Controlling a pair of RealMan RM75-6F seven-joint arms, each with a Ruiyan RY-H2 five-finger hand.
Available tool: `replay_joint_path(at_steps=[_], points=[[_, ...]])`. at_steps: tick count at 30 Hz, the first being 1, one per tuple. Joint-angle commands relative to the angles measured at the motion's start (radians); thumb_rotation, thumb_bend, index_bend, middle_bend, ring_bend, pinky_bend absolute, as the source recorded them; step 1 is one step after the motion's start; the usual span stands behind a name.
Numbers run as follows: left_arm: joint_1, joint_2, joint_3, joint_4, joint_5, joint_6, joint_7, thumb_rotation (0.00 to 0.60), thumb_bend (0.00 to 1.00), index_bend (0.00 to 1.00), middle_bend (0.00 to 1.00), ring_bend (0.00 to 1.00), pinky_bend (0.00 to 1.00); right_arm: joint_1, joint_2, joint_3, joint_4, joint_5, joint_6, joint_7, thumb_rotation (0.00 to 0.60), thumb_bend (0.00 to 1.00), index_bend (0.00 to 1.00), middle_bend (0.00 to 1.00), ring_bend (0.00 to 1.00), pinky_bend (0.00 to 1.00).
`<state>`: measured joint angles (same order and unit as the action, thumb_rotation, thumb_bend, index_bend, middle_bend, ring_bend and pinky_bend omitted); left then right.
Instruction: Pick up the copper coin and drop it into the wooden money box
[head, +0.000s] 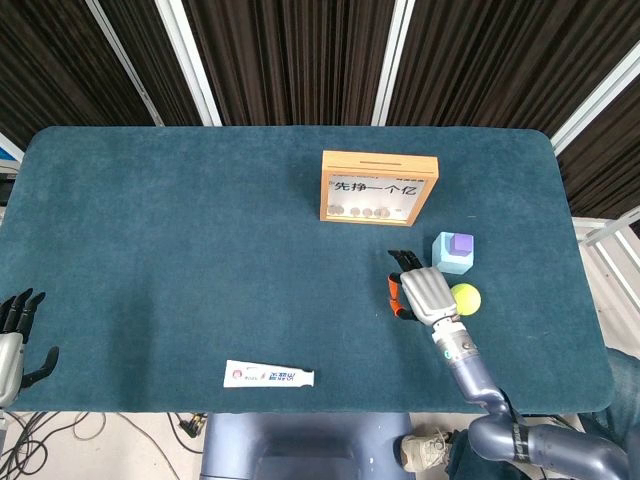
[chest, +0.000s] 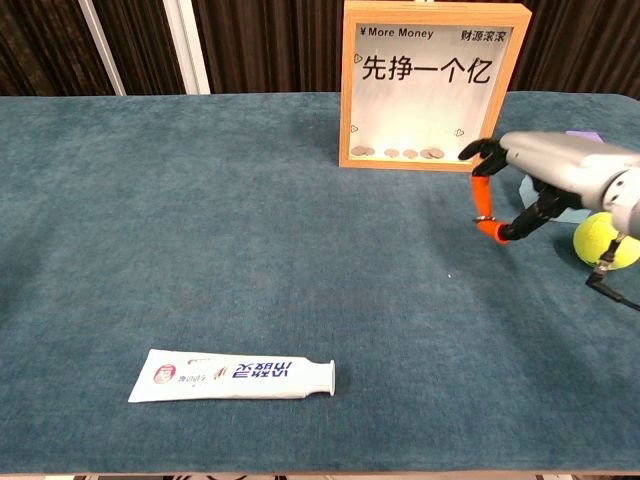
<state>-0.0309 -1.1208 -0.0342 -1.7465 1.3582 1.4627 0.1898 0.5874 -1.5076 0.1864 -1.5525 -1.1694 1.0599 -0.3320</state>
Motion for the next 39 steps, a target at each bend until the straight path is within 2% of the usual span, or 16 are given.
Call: replay_joint_path(at_steps=[1, 6, 10, 15, 23, 27, 33, 39], points=[[0.001, 0.0, 0.0, 0.0, 0.002, 0.002, -0.001, 0.6, 0.37, 0.09, 0.0, 0.0, 0.04, -0.035, 0.121, 0.014, -0.161, -0.006, 0.057, -0.022, 0.6, 0.55, 0.72, 0.14, 0.12, 0.01], [0.001, -0.002, 0.0, 0.001, 0.003, 0.004, -0.001, 0.6, 0.37, 0.09, 0.0, 0.0, 0.04, -0.034, 0.251, 0.07, -0.307, 0.02, 0.082, -0.048, 0.6, 0.55, 0.72, 0.14, 0.12, 0.0], [0.001, -0.002, 0.0, 0.001, 0.002, 0.003, -0.001, 0.6, 0.37, 0.09, 0.0, 0.0, 0.04, -0.007, 0.318, 0.122, -0.338, 0.053, 0.073, -0.068, 0.6, 0.55, 0.72, 0.14, 0.12, 0.0], [0.001, -0.001, -0.001, 0.0, -0.001, 0.002, -0.004, 0.6, 0.37, 0.09, 0.0, 0.0, 0.04, 0.058, 0.384, 0.195, -0.31, 0.139, 0.02, -0.087, 0.6, 0.55, 0.72, 0.14, 0.12, 0.0], [-0.001, 0.001, -0.003, -0.003, -0.008, -0.005, -0.008, 0.6, 0.37, 0.09, 0.0, 0.0, 0.04, 0.172, 0.437, 0.292, -0.213, 0.304, -0.049, -0.12, 0.6, 0.55, 0.72, 0.14, 0.12, 0.0], [-0.005, 0.004, -0.005, -0.005, -0.021, -0.017, -0.008, 0.6, 0.37, 0.09, 0.0, 0.0, 0.04, 0.249, 0.46, 0.325, -0.151, 0.436, -0.156, -0.124, 0.6, 0.55, 0.72, 0.14, 0.11, 0.0], [-0.014, 0.009, -0.005, -0.002, -0.037, -0.039, 0.006, 0.6, 0.37, 0.09, 0.0, 0.0, 0.04, 0.379, 0.508, 0.333, -0.066, 0.682, -0.328, -0.128, 0.6, 0.56, 0.72, 0.14, 0.09, 0.0], [-0.02, 0.003, -0.011, -0.003, -0.051, -0.044, 0.016, 0.6, 0.37, 0.09, 0.0, 0.0, 0.04, 0.532, 0.513, 0.264, 0.08, 0.865, -0.478, -0.169, 0.6, 0.57, 0.72, 0.14, 0.08, 0.0]])
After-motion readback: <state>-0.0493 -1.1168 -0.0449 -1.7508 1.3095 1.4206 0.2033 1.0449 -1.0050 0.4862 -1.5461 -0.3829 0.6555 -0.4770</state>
